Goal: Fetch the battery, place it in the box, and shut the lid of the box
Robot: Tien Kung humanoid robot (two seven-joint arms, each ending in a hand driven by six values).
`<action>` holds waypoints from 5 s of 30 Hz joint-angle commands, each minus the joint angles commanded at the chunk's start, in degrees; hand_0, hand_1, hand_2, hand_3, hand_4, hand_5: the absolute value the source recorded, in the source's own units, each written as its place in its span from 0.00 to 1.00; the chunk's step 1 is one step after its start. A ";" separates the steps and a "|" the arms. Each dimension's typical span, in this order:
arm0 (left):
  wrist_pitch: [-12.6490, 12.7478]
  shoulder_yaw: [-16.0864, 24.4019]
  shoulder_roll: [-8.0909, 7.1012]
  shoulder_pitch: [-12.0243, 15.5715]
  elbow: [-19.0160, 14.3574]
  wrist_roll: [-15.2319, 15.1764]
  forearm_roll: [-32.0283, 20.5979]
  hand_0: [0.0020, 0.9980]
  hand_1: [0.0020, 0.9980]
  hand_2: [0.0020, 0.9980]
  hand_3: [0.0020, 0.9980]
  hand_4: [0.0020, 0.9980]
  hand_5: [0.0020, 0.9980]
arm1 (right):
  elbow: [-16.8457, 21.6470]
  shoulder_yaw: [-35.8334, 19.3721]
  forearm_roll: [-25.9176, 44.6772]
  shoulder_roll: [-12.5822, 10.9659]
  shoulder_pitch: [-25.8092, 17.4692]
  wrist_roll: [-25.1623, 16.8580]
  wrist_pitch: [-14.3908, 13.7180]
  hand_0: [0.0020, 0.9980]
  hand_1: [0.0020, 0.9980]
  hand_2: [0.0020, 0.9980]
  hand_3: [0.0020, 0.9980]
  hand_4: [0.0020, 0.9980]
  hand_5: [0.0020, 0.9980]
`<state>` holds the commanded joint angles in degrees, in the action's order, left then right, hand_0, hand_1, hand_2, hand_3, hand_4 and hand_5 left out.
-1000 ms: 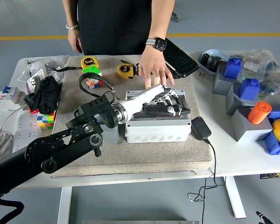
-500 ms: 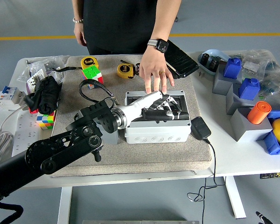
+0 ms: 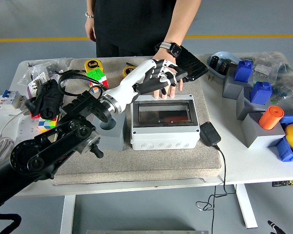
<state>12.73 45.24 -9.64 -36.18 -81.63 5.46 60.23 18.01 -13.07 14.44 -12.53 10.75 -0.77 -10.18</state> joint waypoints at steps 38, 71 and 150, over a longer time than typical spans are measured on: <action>6.14 25.35 -5.10 15.51 7.80 -10.97 9.18 0.62 0.68 0.64 0.64 1.00 0.55 | -0.21 1.33 0.44 -0.08 0.47 0.19 0.15 0.58 0.64 0.65 0.58 0.95 0.49; -1.66 39.66 6.22 7.58 16.24 -9.95 1.63 0.50 0.60 0.60 0.58 1.00 0.47 | 0.05 4.14 3.00 0.82 0.25 -0.04 0.28 0.58 0.64 0.65 0.58 0.95 0.50; -6.84 29.11 -1.01 16.05 14.18 -12.15 -11.99 0.48 0.64 0.64 0.63 1.00 0.46 | -0.08 2.91 1.84 0.71 -0.25 0.28 0.51 0.58 0.64 0.65 0.58 0.95 0.49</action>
<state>5.89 74.35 -10.65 -20.14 -67.45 -6.69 48.23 17.93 -10.17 16.28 -11.82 10.50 -0.50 -9.68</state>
